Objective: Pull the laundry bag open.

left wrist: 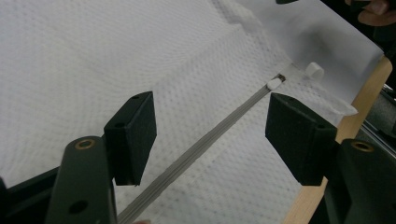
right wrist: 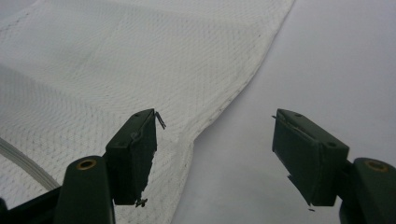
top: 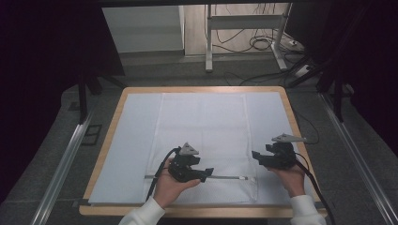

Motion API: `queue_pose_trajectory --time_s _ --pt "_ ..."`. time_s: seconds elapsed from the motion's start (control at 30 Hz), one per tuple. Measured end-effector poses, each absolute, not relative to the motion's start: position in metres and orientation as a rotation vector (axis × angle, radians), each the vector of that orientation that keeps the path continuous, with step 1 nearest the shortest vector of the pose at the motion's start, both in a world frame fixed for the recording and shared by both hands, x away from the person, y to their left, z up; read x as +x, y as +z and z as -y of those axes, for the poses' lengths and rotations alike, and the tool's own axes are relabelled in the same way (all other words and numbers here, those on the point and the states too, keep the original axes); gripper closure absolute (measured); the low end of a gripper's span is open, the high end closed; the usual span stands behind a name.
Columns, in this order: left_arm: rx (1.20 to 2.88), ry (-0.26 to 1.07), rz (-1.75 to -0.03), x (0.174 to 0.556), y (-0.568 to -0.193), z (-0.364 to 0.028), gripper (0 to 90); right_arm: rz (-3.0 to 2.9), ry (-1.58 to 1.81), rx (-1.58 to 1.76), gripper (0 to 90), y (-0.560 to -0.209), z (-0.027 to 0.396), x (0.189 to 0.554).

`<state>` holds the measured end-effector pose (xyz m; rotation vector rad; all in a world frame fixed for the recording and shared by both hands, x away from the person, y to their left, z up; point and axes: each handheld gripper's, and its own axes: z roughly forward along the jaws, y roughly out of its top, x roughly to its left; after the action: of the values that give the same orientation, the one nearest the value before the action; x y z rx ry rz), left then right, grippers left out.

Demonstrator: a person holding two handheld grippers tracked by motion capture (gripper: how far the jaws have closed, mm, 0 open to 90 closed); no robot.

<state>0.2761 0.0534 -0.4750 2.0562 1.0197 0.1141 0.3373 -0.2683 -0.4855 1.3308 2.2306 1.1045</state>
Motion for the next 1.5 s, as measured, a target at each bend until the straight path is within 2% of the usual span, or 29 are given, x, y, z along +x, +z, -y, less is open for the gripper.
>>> queue_pose_trajectory --time_s 0.37,0.8,1.2,1.47,1.5 --pt "2.092 0.052 -0.983 0.276 -0.481 -0.022 33.7 -2.219 1.129 1.337 30.3 -0.483 0.271 0.337" --pt "2.113 0.067 -0.961 0.279 -0.48 -0.006 34.8 -2.218 1.121 1.349 29.7 -0.483 0.271 0.337" --pt "2.119 -0.005 -0.969 0.283 -0.491 0.016 32.6 -2.211 1.106 1.357 29.3 -0.483 0.272 0.338" --pt "2.116 -0.069 -0.978 0.29 -0.493 0.029 34.6 -2.217 1.102 1.357 29.3 -0.484 0.271 0.338" --pt "2.122 -0.062 -0.988 0.29 -0.494 0.031 37.1 -2.217 1.102 1.356 29.3 -0.484 0.271 0.338"
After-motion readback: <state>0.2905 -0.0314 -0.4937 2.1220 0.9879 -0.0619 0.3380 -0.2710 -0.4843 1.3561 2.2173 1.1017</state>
